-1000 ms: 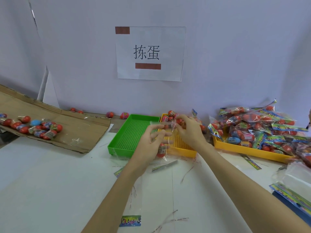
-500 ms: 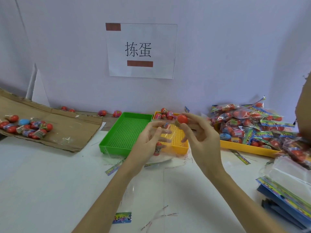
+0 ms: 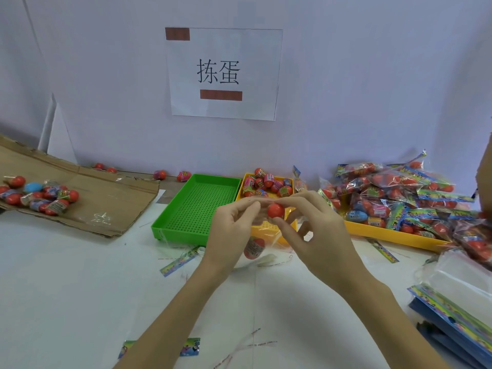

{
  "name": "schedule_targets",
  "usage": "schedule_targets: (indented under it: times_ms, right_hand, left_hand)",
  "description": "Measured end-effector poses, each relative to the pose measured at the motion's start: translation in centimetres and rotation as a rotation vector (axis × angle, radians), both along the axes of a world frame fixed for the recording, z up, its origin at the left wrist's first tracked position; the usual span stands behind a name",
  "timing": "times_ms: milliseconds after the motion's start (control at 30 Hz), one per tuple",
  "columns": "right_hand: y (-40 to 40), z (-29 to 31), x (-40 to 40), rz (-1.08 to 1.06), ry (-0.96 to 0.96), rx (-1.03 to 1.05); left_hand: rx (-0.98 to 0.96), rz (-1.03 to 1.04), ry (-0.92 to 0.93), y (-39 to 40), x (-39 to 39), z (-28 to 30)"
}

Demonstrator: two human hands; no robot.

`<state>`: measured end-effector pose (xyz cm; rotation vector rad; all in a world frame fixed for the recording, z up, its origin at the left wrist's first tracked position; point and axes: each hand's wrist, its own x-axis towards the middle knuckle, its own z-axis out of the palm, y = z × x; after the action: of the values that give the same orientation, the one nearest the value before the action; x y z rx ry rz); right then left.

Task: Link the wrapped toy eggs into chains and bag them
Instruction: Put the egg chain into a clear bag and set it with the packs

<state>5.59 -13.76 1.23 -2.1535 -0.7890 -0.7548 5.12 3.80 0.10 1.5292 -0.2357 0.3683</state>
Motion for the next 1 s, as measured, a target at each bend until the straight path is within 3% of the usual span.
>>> schedule_targets:
  times_ms: [233, 533, 767, 1000]
  right_hand:
    - [0.4, 0.0, -0.5, -0.007, 0.047, -0.149]
    - [1.3, -0.2, -1.4, -0.054, 0.082, -0.080]
    - [2.0, -0.5, -2.0, 0.031, 0.167, -0.304]
    - [1.2, -0.7, -1.5, -0.002, 0.255, -0.091]
  left_hand:
    - [-0.053, -0.003, 0.009, -0.3, -0.3, 0.3]
    - [-0.204, -0.171, 0.132, 0.0, -0.4, 0.9]
    - [-0.214, -0.199, 0.218, 0.2, -0.3, 0.7]
    - [0.107, -0.197, 0.115, 1.5, -0.2, 1.3]
